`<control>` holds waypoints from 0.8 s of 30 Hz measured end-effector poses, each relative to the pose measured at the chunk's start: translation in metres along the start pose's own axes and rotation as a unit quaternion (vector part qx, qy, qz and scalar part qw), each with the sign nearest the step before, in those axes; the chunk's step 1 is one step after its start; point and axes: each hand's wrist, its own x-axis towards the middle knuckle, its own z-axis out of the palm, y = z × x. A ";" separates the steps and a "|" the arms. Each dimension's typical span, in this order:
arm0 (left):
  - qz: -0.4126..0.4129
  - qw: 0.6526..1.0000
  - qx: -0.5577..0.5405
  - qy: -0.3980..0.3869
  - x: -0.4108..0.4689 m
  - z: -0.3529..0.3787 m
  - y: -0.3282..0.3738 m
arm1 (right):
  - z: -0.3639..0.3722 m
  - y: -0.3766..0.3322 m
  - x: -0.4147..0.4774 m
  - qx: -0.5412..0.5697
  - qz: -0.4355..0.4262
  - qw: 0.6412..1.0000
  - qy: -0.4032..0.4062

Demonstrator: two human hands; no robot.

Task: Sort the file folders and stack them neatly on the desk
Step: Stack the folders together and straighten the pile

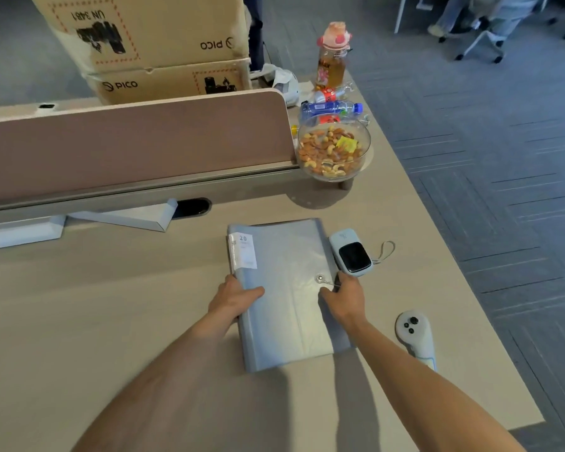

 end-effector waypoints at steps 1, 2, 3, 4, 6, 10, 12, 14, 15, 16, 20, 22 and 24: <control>-0.001 1.000 0.002 0.001 0.004 0.001 -0.001 | 0.000 0.001 0.001 0.000 0.002 1.000 -0.001; 0.000 1.000 0.003 0.001 0.007 0.001 -0.001 | 0.000 0.001 0.001 0.005 0.005 1.000 0.001; 0.003 1.000 0.008 0.002 0.006 0.001 0.000 | 0.001 0.002 0.002 0.010 0.007 1.000 0.006; 0.007 1.000 0.013 0.006 0.004 0.001 0.002 | 0.002 0.003 0.002 0.012 0.012 1.000 0.013; 0.018 0.999 0.022 0.015 0.000 0.001 0.006 | 0.005 0.004 0.004 0.020 0.025 0.999 0.020; 0.027 0.999 0.035 0.031 -0.005 0.007 0.009 | 0.004 0.003 0.004 0.019 0.028 0.999 0.024; 0.028 0.997 0.057 0.046 -0.006 0.011 0.008 | 0.001 0.002 0.002 0.009 0.019 0.999 0.032; 0.027 0.995 0.069 0.063 -0.007 0.015 0.006 | -0.003 0.001 -0.002 -0.003 0.010 0.999 0.035; 0.028 0.995 0.069 0.068 -0.007 0.017 0.006 | -0.004 0.002 -0.004 -0.012 0.005 0.999 0.033; 0.029 0.995 0.066 0.070 -0.009 0.018 0.006 | -0.006 0.002 -0.006 -0.022 0.004 0.999 0.029; 0.028 0.996 0.055 0.061 -0.011 0.020 0.009 | -0.015 -0.003 -0.005 -0.039 0.001 0.999 0.023; 0.027 0.997 0.045 0.053 -0.011 0.019 0.010 | -0.019 -0.006 -0.005 -0.043 -0.004 0.999 0.015; 0.027 0.998 0.028 0.044 -0.010 0.019 0.009 | -0.021 -0.006 -0.005 -0.037 0.001 0.999 0.008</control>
